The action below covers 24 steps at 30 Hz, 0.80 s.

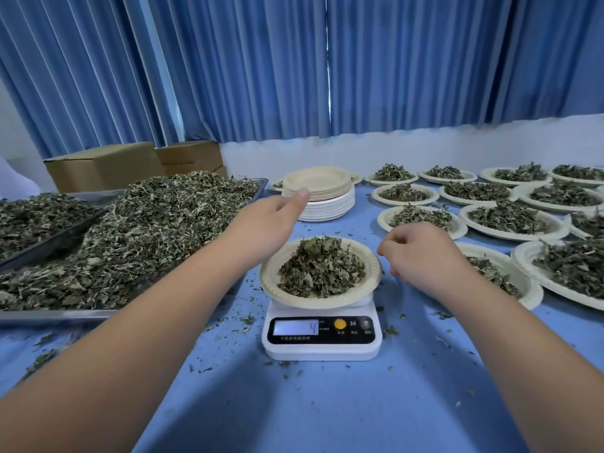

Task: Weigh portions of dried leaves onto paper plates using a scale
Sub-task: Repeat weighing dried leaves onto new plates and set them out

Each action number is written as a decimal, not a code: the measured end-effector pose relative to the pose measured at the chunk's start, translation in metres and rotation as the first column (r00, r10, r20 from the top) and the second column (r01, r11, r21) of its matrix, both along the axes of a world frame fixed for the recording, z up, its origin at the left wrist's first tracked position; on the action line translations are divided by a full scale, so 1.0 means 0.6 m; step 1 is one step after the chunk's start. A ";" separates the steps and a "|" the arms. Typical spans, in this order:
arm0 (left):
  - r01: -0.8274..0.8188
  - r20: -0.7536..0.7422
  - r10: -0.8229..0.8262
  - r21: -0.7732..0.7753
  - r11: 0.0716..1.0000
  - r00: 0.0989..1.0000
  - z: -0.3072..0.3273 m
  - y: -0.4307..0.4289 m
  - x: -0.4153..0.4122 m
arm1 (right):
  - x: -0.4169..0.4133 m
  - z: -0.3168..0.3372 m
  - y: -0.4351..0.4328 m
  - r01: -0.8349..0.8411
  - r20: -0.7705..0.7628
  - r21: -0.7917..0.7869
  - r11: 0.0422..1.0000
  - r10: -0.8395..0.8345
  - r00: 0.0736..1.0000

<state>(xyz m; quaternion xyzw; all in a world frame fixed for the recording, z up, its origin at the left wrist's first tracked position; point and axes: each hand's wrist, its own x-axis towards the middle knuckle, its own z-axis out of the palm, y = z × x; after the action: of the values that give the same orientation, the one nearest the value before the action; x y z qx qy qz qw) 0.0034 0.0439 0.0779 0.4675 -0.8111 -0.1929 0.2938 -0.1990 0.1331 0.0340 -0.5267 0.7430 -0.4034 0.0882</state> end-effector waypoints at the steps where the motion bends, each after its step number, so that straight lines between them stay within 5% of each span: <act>1: -0.011 -0.108 0.011 0.000 1.000 0.994 -0.004 -0.005 0.006 | 0.000 -0.001 -0.001 0.002 -0.008 0.003 1.000 -0.002 1.000; 7: -0.109 -0.468 0.069 -0.058 0.992 0.881 -0.047 -0.022 0.045 | 0.003 -0.003 -0.002 0.012 -0.040 0.012 1.000 -0.011 0.999; 13: -0.190 -0.372 0.133 -0.121 0.974 0.919 -0.077 -0.011 0.075 | -0.003 -0.001 0.002 0.051 -0.045 -0.052 0.997 -0.054 0.998; 24: -0.028 -0.390 -0.037 -0.159 0.987 0.920 -0.076 0.024 0.059 | 0.005 -0.003 0.004 0.082 -0.042 -0.025 0.996 -0.083 0.996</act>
<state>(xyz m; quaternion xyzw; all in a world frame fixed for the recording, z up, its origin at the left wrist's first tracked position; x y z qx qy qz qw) 0.0386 0.0583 0.0322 0.3924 -0.7498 -0.2169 0.4866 -0.1961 0.1356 0.0323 -0.5050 0.7612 -0.4039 0.0494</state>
